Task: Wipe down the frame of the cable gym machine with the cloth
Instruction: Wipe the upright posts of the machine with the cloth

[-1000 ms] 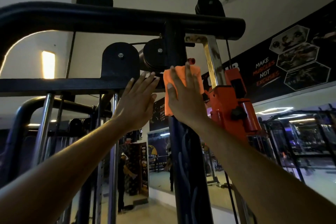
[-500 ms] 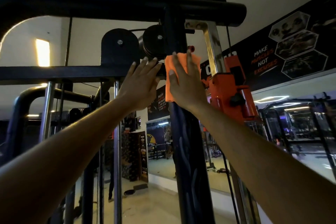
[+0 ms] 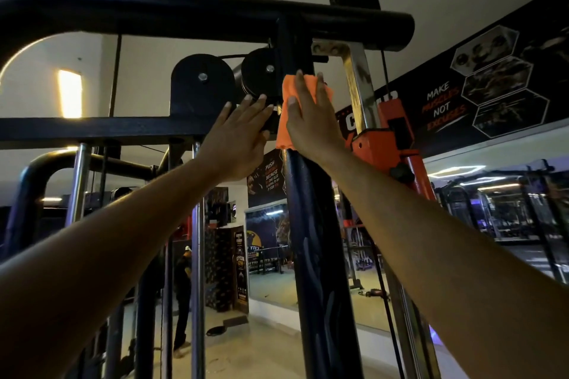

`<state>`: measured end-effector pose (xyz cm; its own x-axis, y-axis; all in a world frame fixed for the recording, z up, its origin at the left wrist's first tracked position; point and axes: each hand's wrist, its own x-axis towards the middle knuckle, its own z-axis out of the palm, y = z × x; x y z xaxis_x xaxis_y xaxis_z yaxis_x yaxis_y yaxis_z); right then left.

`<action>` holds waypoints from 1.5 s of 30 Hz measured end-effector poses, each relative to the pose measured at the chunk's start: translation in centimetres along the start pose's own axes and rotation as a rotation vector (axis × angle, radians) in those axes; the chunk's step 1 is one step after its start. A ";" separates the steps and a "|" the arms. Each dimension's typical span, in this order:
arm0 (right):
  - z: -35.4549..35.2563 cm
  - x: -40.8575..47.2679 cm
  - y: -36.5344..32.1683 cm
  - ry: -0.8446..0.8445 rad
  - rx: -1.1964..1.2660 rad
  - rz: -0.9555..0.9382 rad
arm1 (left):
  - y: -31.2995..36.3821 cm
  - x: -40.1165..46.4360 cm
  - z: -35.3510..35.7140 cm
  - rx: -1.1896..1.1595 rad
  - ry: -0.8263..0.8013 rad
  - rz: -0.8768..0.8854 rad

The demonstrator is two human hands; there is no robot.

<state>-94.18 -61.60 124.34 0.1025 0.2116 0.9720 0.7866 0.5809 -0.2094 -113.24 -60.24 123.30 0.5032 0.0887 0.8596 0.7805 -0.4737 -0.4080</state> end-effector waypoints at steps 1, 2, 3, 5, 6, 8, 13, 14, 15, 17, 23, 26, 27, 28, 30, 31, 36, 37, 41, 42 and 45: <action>0.2 -0.9 0.1 0.010 -0.021 -0.006 | 0.0 -0.2 0.1 0.011 0.013 0.013; 0.6 -2.4 0.5 0.020 -0.047 -0.015 | -0.2 -0.4 0.2 0.014 0.033 0.019; 1.0 -4.3 1.1 0.033 -0.074 -0.033 | -0.3 -0.6 0.3 0.011 0.050 0.016; 1.4 -7.7 2.3 0.042 -0.088 -0.084 | -0.5 -0.6 0.3 0.001 0.061 -0.004; 1.5 -8.2 2.8 0.038 -0.085 -0.092 | -0.6 -0.5 0.2 -0.002 0.053 -0.008; 1.1 -6.5 2.7 0.020 -0.090 -0.064 | -0.7 0.0 0.1 -0.003 0.042 0.004; 0.0 1.4 0.3 -0.007 -0.025 -0.018 | -0.5 1.2 0.3 -0.017 0.025 -0.002; 0.0 1.6 0.3 -0.001 -0.021 -0.021 | -0.4 1.3 0.5 -0.023 0.026 -0.009; 0.1 1.1 0.5 0.006 -0.021 -0.030 | -0.3 1.3 0.6 -0.029 0.030 -0.013; 0.4 -1.8 1.3 0.016 -0.022 -0.060 | -0.4 0.9 1.0 -0.017 0.047 -0.021; 1.4 -12.3 4.2 0.027 -0.037 -0.052 | 0.3 -2.1 2.3 0.046 0.060 0.018; 1.0 -9.4 3.4 0.006 -0.051 -0.072 | 0.8 -3.0 2.2 0.039 0.057 0.040; 0.8 -8.1 3.0 0.003 -0.058 -0.078 | 1.0 -3.3 2.2 0.015 0.068 0.041; 0.8 -7.0 2.7 0.003 -0.066 -0.076 | 1.2 -3.5 2.1 -0.015 0.088 0.042; 1.0 -6.6 2.5 0.016 -0.088 -0.068 | 1.7 -4.1 2.2 -0.086 0.144 0.044; 1.2 -7.5 2.7 0.026 -0.109 -0.076 | 1.9 -4.5 2.1 -0.123 0.175 0.046; 1.9 -17.3 4.5 0.033 -0.177 -0.167 | 3.6 -6.4 2.8 -0.427 0.208 -0.015; 2.0 -18.4 4.8 0.024 -0.165 -0.154 | 3.8 -6.6 3.1 -0.513 0.168 -0.088; 1.9 -15.3 3.7 0.057 -0.103 -0.068 | 4.9 -5.4 3.0 -0.910 -0.062 -0.388; 1.9 -13.9 3.3 0.068 -0.074 -0.054 | 5.3 -4.9 2.8 -1.021 -0.101 -0.428; 2.0 -12.4 2.6 0.100 -0.052 -0.053 | 6.7 -3.9 1.8 -1.270 -0.139 -0.502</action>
<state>-94.65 -61.10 111.54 0.1184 0.1003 0.9879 0.8227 0.5472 -0.1541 -109.33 -62.17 116.64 0.3612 0.5379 0.7617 0.0531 -0.8274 0.5591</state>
